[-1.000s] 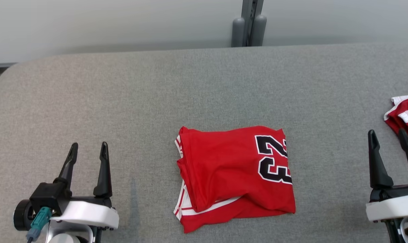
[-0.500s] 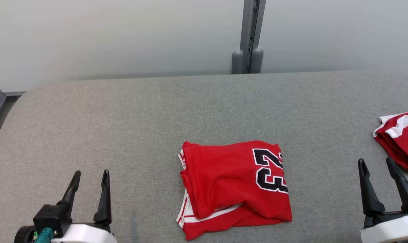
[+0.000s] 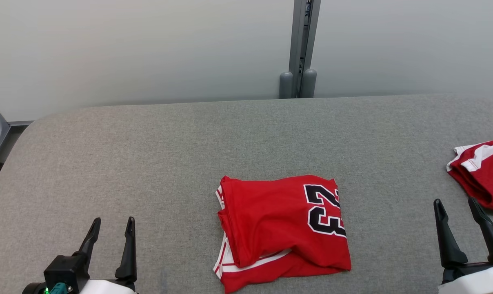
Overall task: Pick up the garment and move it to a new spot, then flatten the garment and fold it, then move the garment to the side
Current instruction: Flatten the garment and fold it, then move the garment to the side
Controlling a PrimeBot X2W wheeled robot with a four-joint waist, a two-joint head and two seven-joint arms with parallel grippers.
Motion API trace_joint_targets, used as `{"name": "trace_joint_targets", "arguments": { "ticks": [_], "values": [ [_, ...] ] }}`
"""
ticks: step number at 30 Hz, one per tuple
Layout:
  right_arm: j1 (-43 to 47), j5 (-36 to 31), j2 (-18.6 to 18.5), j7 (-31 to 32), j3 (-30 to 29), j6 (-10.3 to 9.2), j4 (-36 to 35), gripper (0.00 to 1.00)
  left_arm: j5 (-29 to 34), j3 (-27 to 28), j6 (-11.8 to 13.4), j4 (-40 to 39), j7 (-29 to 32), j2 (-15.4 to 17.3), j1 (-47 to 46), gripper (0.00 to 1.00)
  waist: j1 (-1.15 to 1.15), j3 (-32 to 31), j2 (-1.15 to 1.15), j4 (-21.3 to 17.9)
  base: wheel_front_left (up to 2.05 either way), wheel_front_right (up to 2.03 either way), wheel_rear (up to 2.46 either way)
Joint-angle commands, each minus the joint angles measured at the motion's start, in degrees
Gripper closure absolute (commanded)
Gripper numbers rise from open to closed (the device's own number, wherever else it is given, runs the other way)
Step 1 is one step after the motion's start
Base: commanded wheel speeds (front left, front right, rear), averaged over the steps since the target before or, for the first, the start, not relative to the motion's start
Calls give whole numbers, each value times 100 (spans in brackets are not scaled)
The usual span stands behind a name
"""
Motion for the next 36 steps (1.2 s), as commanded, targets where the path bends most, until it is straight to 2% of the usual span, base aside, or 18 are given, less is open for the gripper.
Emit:
{"name": "trace_joint_targets", "arguments": {
  "ticks": [1, 26, 32, 36],
  "values": [
    [45, -3, -29, 10, -16, 3, -25, 0, -17, -6, 21, 1, -16, 45, -11, 0, 0, 2, -1, -6, 0, 0, 0],
    [-31, 15, 18, 60, -61, 3, 5, 0, -53, -87, 50, 54, -88, 74, -231, 0, 0, 134, -1, 18, 0, 0, 0],
    [-369, -14, -1, 162, -35, 3, 298, 0, -11, -136, 19, -1, -137, 36, -506, 0, 0, 522, -1, 196, 0, 0, 0],
    [-690, 131, -69, 184, 253, 3, 734, 0, 11, -193, 1, 29, -223, -29, -731, 0, 0, 793, -1, 386, 0, 0, 0]
  ]
}}
